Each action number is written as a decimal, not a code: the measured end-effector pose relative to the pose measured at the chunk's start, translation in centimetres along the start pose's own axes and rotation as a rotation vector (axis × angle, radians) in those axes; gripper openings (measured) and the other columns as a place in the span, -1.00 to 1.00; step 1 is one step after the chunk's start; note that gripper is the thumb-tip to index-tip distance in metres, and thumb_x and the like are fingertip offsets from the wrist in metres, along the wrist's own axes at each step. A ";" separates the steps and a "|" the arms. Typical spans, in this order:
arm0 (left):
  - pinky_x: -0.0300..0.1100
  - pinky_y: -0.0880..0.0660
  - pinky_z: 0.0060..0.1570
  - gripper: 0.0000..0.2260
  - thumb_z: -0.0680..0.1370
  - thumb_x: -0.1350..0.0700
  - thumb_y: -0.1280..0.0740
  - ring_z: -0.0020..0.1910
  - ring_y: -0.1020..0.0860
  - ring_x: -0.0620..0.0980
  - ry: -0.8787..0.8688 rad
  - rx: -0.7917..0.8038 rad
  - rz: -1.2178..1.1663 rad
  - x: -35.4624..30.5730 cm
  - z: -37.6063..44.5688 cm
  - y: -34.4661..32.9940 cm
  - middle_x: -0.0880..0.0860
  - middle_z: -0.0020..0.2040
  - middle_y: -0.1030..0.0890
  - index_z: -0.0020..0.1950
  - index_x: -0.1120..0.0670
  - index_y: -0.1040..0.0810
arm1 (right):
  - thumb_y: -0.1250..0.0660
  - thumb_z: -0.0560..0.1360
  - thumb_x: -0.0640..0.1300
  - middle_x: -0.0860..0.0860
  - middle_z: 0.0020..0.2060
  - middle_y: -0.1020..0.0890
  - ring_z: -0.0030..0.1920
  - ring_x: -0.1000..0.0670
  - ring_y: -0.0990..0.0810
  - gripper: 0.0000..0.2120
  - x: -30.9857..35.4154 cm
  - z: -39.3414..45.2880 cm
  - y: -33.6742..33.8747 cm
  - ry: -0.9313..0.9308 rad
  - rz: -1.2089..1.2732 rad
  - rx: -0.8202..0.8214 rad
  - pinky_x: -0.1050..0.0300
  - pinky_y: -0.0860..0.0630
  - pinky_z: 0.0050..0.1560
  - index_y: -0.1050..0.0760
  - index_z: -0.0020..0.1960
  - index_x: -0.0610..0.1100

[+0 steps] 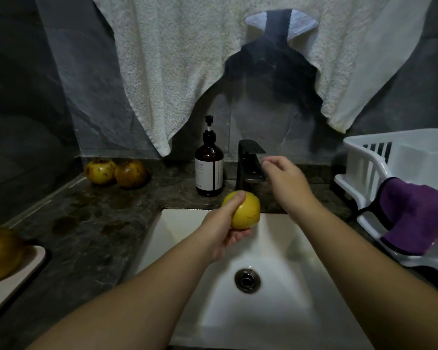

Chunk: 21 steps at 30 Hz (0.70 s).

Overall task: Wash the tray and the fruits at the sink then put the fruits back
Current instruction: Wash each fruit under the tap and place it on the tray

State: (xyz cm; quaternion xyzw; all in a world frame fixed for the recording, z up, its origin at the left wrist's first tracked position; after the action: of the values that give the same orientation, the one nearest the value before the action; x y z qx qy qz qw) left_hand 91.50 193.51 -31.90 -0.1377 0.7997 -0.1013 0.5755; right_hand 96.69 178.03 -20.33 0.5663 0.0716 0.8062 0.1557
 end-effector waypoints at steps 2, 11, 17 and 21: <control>-0.30 -0.50 -0.40 -0.59 0.48 -0.30 -0.48 -0.33 -0.69 -0.02 -0.013 0.008 0.039 -0.2 -0.1 -0.3 0.05 -0.27 -0.74 0.11 -0.03 -0.55 | -0.29 0.50 0.21 0.12 0.07 -0.62 0.05 0.16 -0.56 -0.90 0.2 0.5 -1.0 0.009 -0.054 0.050 0.19 -0.43 -0.10 -0.54 -0.05 0.25; -0.27 -0.51 -0.37 -0.57 0.48 -0.28 -0.48 -0.23 -0.72 0.03 -0.066 0.054 0.109 -0.3 0.1 -1.0 0.02 -0.28 -0.74 0.16 -0.03 -0.51 | -0.34 0.58 0.04 -0.03 0.25 -0.56 0.19 0.01 -0.55 -0.69 0.5 1.4 -1.3 0.046 -0.136 0.062 0.09 -0.45 0.09 -0.52 0.32 0.14; -0.23 -0.54 -0.31 -0.57 0.51 -0.22 -0.49 -0.23 -0.72 0.05 -0.089 0.062 0.093 -0.4 0.1 -1.2 0.06 -0.18 -0.76 0.22 0.01 -0.51 | -0.33 0.61 0.00 -0.05 0.33 -0.52 0.22 0.03 -0.51 -0.64 0.5 1.2 -1.5 0.046 -0.098 0.074 0.19 -0.43 0.08 -0.49 0.40 0.10; -0.26 -0.52 -0.38 -0.51 0.53 -0.22 -0.48 -0.23 -0.72 0.06 -0.094 0.053 0.099 -0.4 0.1 -1.1 0.14 0.00 -0.73 0.31 0.04 -0.50 | -0.32 0.62 0.02 -0.04 0.38 -0.44 0.22 0.09 -0.43 -0.60 0.5 1.1 -1.5 0.060 -0.117 0.070 0.18 -0.36 0.13 -0.44 0.44 0.15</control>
State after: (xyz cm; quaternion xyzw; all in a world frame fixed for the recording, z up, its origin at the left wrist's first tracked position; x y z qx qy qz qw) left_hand 91.83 192.63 -31.22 -0.0871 0.7748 -0.0871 0.6200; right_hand 97.81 179.54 -19.95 0.5420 0.1374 0.8092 0.1805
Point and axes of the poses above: each hand's wrist, its own z-axis towards the middle knuckle, its own y-axis out of the back of the hand, x = y × z, the point moved 9 cm from there along z, towards the middle knuckle
